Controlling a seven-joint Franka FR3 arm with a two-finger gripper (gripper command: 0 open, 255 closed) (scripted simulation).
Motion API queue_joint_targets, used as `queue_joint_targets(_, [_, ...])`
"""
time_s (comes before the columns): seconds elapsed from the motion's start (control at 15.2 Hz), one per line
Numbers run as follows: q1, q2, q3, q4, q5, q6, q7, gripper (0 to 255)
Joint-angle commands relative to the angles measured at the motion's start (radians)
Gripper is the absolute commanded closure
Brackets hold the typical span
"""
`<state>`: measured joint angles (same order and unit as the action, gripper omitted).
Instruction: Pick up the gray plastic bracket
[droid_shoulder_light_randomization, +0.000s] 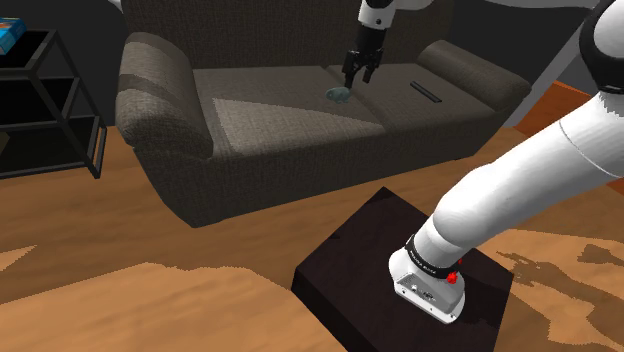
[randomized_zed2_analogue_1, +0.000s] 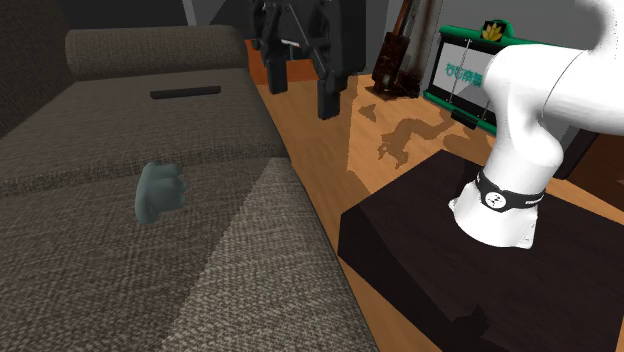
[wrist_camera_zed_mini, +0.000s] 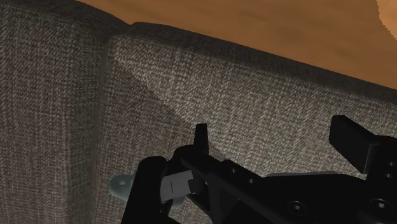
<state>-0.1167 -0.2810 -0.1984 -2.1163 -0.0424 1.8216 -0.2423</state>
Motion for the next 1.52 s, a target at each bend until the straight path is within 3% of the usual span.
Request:
queue_joint_targets(0.0, [-0.008,0.066,-0.02,0.04,0.009,0.028,-0.019,0])
queue_joint_targets(0.46, [-0.047,0.312,-0.082,0.223,0.072,0.092,-0.096,0])
queue_joint_targets(0.92, [-0.114,0.571,-0.112,0.468,0.163,0.098,-0.165,0])
queue_joint_targets(1.45, [-0.115,0.596,-0.107,0.4,0.174,0.19,-0.175,0])
